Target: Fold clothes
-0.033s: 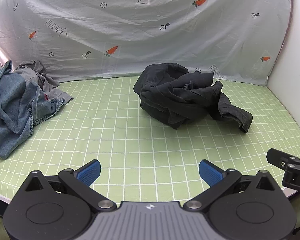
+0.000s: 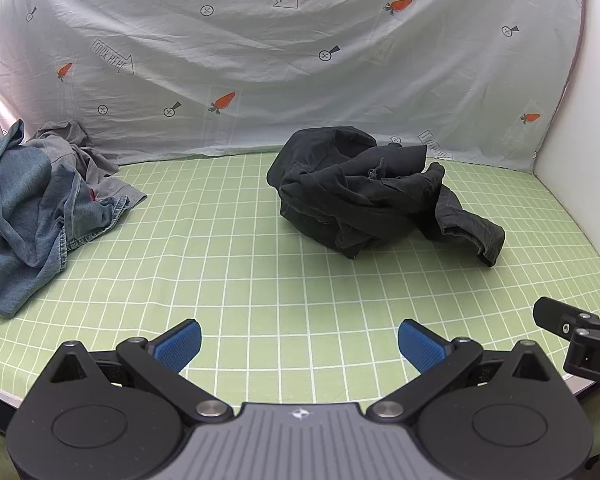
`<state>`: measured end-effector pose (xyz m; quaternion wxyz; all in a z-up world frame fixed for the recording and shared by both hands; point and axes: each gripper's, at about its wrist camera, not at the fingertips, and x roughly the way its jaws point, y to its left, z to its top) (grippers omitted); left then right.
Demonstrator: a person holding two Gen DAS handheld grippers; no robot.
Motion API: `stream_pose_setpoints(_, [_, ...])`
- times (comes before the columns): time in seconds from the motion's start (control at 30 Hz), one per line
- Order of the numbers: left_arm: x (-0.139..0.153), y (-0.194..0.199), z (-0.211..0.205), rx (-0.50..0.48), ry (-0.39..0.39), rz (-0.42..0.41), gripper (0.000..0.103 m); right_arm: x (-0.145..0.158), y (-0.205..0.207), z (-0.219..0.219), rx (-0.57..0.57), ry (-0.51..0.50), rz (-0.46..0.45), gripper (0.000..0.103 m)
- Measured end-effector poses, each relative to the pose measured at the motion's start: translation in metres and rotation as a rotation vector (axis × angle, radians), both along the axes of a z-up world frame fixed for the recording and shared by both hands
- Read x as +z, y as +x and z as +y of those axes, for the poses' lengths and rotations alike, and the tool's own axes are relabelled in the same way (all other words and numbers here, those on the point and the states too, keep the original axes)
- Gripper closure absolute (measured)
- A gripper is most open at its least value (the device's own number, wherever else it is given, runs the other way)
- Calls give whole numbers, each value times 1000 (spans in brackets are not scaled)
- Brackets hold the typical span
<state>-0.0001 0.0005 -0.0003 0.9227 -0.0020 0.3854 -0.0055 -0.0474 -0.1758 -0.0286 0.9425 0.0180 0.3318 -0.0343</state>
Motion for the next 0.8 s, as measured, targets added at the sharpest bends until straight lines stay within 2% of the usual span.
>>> stream_pose_setpoints(0.8, [0, 2, -7, -18, 34, 5, 0, 1, 2, -8, -10, 1, -1, 0])
